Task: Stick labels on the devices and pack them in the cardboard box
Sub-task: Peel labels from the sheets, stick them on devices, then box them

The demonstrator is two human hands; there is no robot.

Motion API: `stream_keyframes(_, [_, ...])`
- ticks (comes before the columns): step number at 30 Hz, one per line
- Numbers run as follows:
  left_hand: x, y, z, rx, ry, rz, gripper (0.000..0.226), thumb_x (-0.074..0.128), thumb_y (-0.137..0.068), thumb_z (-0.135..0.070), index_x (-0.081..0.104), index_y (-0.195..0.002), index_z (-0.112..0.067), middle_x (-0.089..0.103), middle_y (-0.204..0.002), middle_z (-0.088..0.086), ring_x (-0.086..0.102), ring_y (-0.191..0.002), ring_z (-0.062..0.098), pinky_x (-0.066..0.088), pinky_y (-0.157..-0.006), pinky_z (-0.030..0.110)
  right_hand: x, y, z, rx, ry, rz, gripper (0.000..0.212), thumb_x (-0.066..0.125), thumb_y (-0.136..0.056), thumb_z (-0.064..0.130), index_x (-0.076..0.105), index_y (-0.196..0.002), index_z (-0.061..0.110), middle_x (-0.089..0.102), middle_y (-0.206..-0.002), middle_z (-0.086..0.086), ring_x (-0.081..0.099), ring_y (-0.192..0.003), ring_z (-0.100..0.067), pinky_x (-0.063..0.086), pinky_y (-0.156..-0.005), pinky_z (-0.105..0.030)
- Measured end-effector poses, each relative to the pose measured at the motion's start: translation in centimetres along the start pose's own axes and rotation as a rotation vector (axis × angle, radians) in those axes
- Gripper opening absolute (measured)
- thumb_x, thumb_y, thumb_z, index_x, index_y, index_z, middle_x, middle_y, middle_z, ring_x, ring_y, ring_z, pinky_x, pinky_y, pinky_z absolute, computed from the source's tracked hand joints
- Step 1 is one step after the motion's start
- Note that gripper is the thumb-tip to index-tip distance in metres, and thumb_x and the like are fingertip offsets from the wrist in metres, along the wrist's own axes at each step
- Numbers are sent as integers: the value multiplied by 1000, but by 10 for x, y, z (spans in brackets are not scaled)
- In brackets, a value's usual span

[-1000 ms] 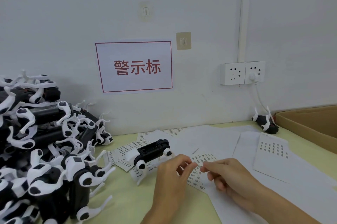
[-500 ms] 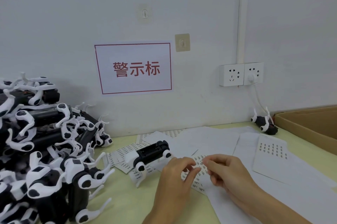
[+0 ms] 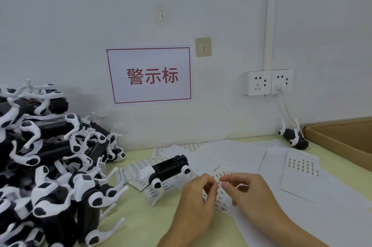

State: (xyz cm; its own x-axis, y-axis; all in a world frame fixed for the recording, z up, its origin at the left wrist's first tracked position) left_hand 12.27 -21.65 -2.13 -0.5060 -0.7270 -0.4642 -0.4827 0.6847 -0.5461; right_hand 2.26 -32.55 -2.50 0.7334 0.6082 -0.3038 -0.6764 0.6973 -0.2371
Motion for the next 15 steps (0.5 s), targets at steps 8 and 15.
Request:
stream_keyframes(8, [4, 1, -3, 24, -40, 40, 16, 53, -97, -23, 59, -82, -24, 60, -75, -12, 48, -61, 3, 32, -57, 14, 3, 3, 11, -101, 92, 35, 15, 74, -87, 19, 76, -76, 29, 70, -73, 7, 60, -58, -9, 48, -64, -18])
stream_keyframes(15, [3, 4, -9, 27, -132, 37, 21, 50, -98, -33, 70, -100, -26, 59, -81, -17, 55, -82, 3, 41, -69, 15, -4, 2, 13, -153, 137, -64, 23, 74, -86, 15, 73, -68, 29, 70, -69, 13, 57, -54, -3, 44, -59, -12])
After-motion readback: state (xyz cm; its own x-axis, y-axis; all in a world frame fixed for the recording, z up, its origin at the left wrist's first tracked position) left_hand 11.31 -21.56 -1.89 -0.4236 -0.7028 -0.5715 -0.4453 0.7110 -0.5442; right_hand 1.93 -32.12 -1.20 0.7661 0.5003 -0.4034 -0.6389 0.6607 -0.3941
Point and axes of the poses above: each hand's wrist, its own y-axis away from the middle knuckle, its own x-axis out of the palm, z = x × y, the point moved 9 cm from there along -y, towards the middle knuckle
